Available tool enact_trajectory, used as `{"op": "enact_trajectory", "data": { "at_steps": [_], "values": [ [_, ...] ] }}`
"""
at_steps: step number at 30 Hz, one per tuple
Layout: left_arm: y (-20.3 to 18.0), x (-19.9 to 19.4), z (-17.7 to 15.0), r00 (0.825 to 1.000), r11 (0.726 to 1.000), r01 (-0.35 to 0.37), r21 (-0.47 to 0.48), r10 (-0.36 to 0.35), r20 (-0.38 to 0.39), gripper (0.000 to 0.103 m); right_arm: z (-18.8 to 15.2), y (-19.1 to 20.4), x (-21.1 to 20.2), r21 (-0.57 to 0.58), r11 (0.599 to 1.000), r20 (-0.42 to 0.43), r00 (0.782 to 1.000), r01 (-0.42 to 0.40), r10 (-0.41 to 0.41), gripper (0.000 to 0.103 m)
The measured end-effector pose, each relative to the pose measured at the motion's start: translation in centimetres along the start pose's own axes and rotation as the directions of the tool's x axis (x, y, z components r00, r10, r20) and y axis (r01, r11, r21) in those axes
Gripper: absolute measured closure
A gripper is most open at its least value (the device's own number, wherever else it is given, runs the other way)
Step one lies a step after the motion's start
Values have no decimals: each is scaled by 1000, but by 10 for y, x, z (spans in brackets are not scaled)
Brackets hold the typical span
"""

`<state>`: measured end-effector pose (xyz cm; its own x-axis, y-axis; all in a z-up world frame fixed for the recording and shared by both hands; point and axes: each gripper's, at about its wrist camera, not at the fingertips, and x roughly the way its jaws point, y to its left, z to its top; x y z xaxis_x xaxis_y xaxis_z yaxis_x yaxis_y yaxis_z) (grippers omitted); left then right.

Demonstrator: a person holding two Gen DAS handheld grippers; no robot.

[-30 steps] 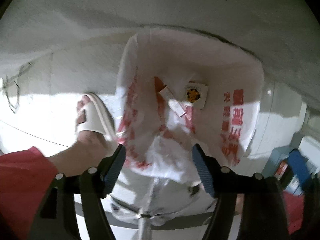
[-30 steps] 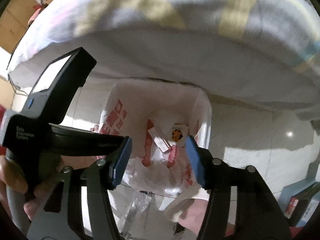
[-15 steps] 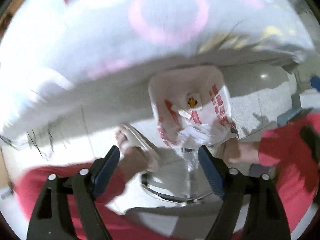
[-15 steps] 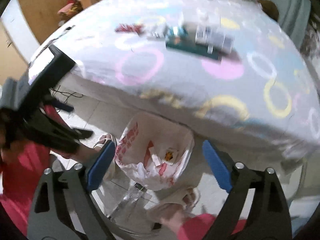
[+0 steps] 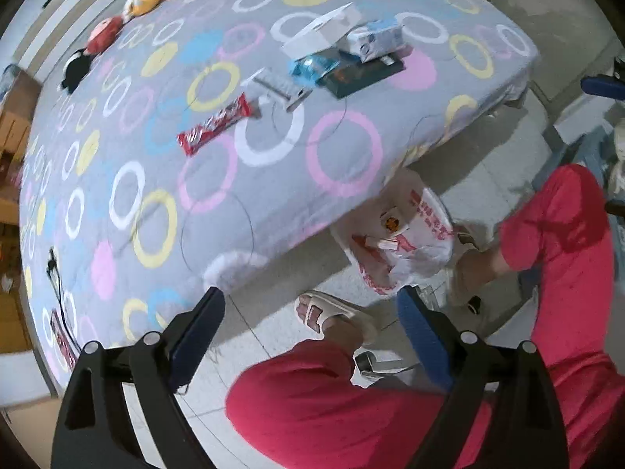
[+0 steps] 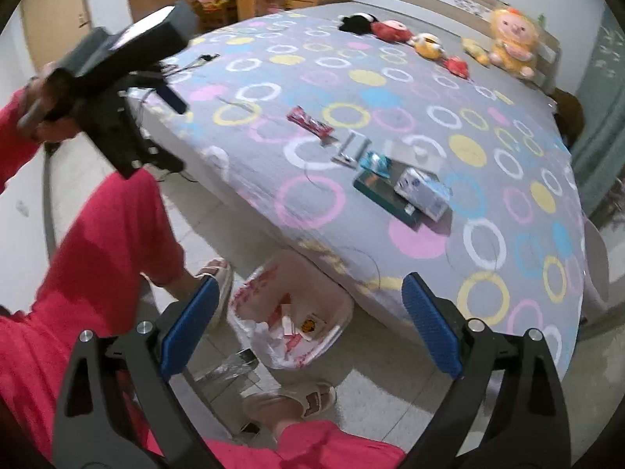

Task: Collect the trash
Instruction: 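Raise both tools from the bag back toward the bed, then lower the left tool onto the red candy wrapper and close it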

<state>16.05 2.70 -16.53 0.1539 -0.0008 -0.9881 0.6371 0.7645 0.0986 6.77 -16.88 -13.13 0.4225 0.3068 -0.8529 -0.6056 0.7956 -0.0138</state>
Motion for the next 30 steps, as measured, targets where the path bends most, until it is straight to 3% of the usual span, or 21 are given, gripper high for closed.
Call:
{"op": "enact_trajectory", "data": {
  "at_steps": [10,15,23,30],
  "values": [
    [44,-15,49,1000,991,-3,134,2,3,16,61,-54,-27,-43,999,14,1000,-21,22,11],
    [70,-3,80,999,986,34,161,-33,-11,16,92,-81,-21,-87,996,24,999,-22,24,11],
    [98,42,131,996,974,72,214,-60,-63,16,141,-115,33,-146,987,-10,998,-70,70,11],
    [114,77,159,992,973,106,203,-89,-92,16,171,-131,95,-195,975,-101,991,-108,89,11]
  ]
}}
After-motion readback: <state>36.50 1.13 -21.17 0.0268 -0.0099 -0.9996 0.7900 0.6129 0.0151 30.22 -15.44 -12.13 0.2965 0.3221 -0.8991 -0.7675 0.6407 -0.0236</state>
